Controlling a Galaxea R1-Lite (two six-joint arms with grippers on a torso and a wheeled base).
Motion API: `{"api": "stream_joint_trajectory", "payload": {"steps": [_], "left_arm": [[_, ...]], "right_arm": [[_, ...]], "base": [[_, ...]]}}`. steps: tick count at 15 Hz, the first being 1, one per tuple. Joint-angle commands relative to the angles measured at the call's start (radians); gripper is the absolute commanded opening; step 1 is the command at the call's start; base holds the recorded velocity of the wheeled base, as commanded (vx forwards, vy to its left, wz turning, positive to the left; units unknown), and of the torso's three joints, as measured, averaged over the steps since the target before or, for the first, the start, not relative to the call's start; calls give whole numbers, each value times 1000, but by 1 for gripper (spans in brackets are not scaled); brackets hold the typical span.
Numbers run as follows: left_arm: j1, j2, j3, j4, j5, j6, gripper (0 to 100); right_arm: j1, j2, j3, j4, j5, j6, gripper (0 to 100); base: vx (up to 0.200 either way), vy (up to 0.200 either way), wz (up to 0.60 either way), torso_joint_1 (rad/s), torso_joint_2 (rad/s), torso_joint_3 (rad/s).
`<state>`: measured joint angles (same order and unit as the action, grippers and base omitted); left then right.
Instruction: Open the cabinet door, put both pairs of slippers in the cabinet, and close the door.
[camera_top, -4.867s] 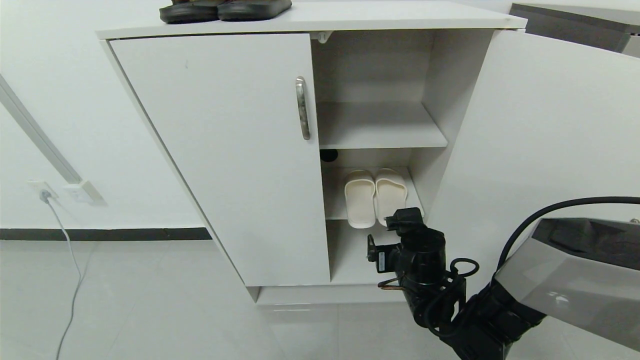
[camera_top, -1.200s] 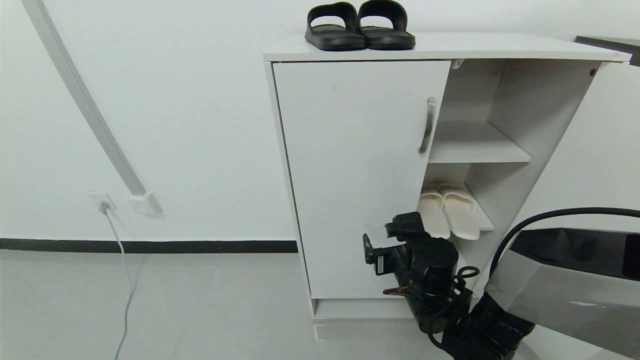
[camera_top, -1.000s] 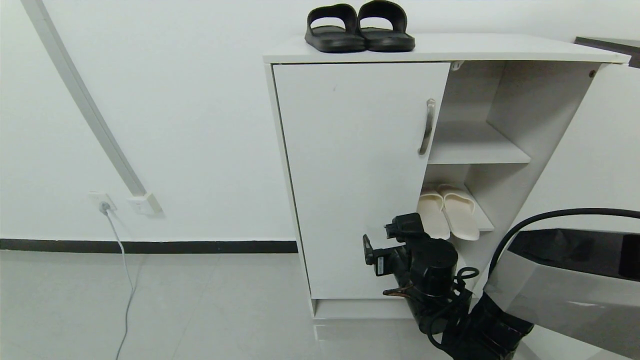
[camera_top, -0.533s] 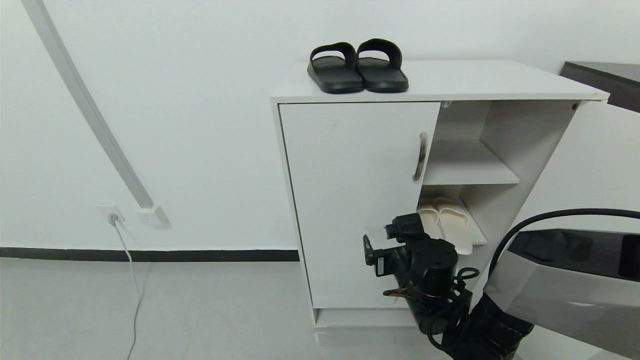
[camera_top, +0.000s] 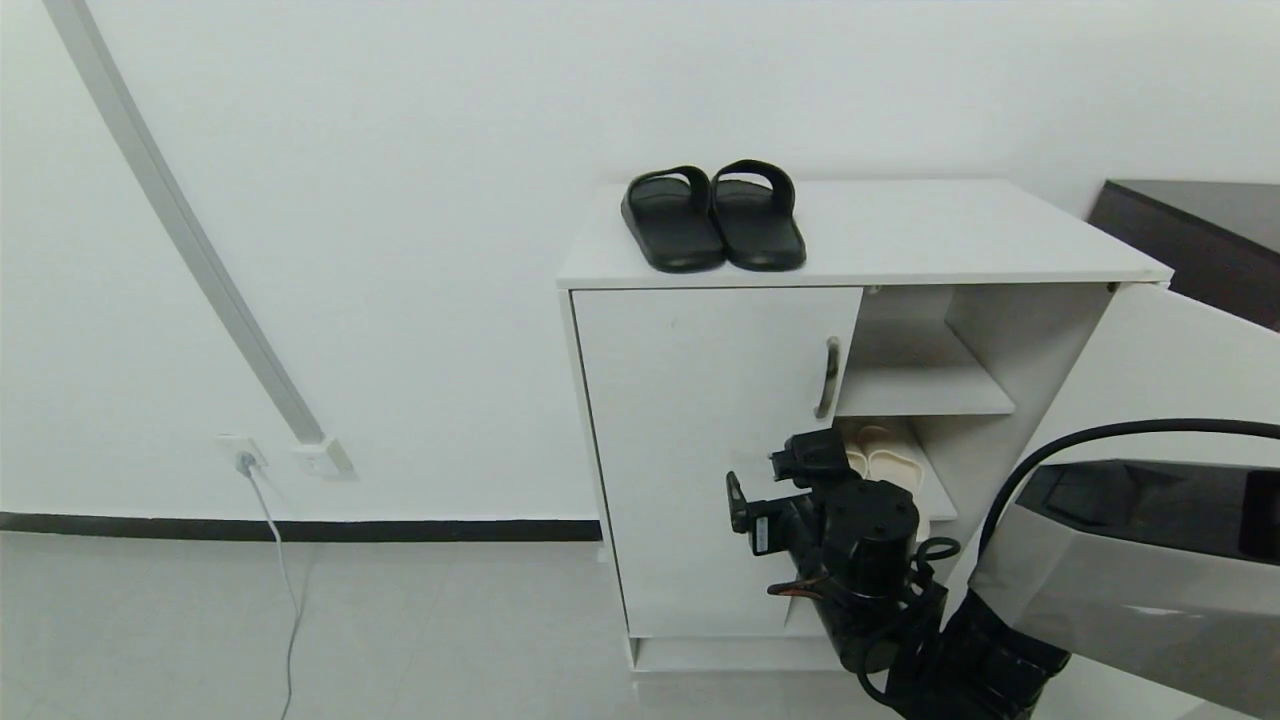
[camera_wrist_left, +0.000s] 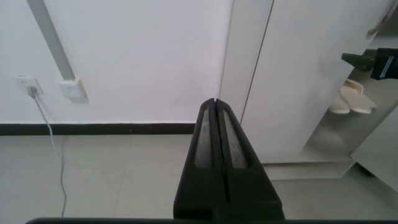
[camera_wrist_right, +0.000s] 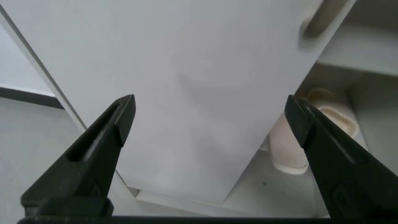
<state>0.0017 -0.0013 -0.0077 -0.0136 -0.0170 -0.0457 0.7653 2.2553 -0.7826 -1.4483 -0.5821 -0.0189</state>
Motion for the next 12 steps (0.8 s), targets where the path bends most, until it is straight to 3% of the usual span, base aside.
{"api": "stream_joint_trajectory", "payload": {"steps": [1, 12], "left_arm": [[0, 1, 0, -2, 0, 1, 0], [0, 1, 0, -2, 0, 3, 0]], "right_arm": [[0, -2, 2, -3, 1, -1, 100], [0, -2, 14, -15, 1, -4, 100]], "base": [[0, 0, 0, 163, -486, -310], [0, 0, 0, 207, -525, -316]]}}
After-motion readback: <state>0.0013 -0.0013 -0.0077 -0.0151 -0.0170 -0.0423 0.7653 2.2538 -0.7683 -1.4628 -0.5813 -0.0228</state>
